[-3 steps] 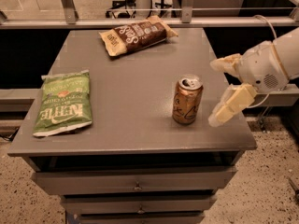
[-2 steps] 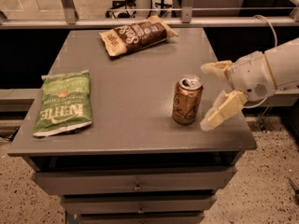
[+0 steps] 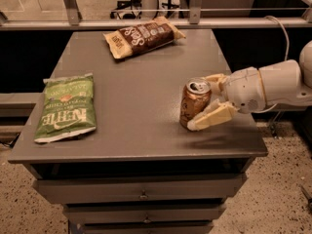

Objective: Move orange can near brown chip bag

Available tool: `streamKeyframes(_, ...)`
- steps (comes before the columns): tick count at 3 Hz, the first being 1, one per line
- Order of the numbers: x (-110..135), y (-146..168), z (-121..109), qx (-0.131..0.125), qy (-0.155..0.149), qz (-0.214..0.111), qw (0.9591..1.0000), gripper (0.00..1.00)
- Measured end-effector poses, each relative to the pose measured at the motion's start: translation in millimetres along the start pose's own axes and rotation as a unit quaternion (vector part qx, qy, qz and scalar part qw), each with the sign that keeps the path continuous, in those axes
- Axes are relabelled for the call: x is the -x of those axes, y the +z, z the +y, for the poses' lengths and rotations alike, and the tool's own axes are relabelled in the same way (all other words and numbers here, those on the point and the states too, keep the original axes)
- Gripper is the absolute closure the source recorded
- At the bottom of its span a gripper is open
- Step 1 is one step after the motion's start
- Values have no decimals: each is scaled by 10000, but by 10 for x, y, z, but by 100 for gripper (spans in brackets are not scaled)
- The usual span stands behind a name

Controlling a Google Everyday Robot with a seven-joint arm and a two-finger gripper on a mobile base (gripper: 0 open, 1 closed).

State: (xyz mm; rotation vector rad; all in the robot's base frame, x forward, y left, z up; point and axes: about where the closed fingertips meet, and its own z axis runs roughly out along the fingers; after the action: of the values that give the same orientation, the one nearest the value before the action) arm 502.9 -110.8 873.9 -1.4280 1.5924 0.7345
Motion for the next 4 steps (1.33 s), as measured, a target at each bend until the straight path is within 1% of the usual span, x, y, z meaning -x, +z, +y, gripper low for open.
streamKeyframes(1, 63, 101, -244, -158, 352, -231, 9990, 57)
streamKeyframes(2, 173, 103, -422, -284, 601, -354, 9972, 80)
streamKeyframes(3, 195, 119, -430, -276, 619, -365, 9970, 100)
streamKeyframes(4, 210, 138, -439, -279, 594, -400, 9970, 100)
